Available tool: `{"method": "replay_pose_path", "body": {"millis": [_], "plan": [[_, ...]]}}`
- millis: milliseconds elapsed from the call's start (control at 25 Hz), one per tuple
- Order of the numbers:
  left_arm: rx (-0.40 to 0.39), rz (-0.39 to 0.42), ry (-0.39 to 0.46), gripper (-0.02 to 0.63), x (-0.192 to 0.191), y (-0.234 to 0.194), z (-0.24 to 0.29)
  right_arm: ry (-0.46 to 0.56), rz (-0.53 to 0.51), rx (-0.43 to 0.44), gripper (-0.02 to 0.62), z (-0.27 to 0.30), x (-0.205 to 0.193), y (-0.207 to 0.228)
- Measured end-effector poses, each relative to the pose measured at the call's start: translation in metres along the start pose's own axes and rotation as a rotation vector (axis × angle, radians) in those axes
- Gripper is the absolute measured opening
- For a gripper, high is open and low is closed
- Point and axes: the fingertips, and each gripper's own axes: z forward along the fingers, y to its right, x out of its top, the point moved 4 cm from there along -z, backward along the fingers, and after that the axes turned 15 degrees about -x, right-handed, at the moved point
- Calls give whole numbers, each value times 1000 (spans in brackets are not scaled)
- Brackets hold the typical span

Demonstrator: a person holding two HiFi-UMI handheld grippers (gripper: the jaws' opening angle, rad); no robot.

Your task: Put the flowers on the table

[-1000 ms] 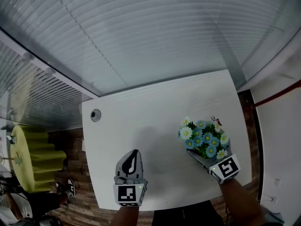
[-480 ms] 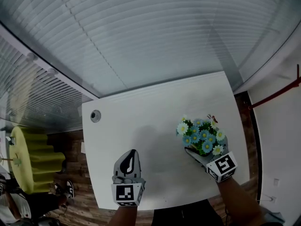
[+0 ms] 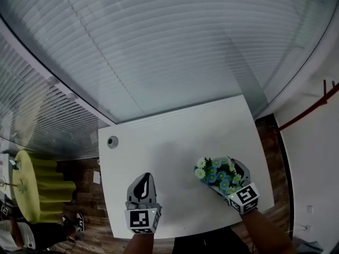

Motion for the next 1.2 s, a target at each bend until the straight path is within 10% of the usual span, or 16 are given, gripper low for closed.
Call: {"method": "replay_pose_path", "body": {"millis": [1200], "plan": [[-8,76,23,9,47,25,-37,108,-31,25,515,-53,54,-7]]}}
